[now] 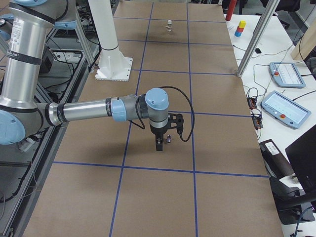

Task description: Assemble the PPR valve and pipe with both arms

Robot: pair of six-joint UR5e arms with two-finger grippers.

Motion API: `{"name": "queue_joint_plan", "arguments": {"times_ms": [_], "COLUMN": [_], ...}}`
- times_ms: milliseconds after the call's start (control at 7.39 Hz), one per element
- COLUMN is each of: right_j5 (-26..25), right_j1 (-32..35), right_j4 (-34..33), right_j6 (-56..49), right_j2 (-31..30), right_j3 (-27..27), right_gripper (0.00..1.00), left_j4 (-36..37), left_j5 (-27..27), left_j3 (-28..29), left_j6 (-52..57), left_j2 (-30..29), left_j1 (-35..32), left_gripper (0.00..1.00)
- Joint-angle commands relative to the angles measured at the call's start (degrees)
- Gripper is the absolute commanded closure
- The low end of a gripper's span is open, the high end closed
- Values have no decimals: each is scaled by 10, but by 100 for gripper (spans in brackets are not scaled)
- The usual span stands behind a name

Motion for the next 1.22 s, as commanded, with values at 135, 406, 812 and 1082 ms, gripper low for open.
{"name": "queue_joint_plan", "arguments": {"times_ms": [135,406,812,1082], "right_j5": [1,1,1,1], "right_j1": [6,7,7,5], "right_j4": [1,2,2,4], "right_j6": [0,0,0,2], "right_j2": [1,-2,0,0], "right_j3": [2,2,2,-8], "right_gripper": [0,0,0,0], "left_j4": [-18,-22,-34,-35], "left_j5": [-1,-4,-45,-43], "left_j3": [-9,-25,-52,-54], "left_j6": [-1,1,2,2], "left_j2": [4,25,62,63], "left_j1": [-1,-1,-1,1], "left_gripper": [0,0,0,0]}}
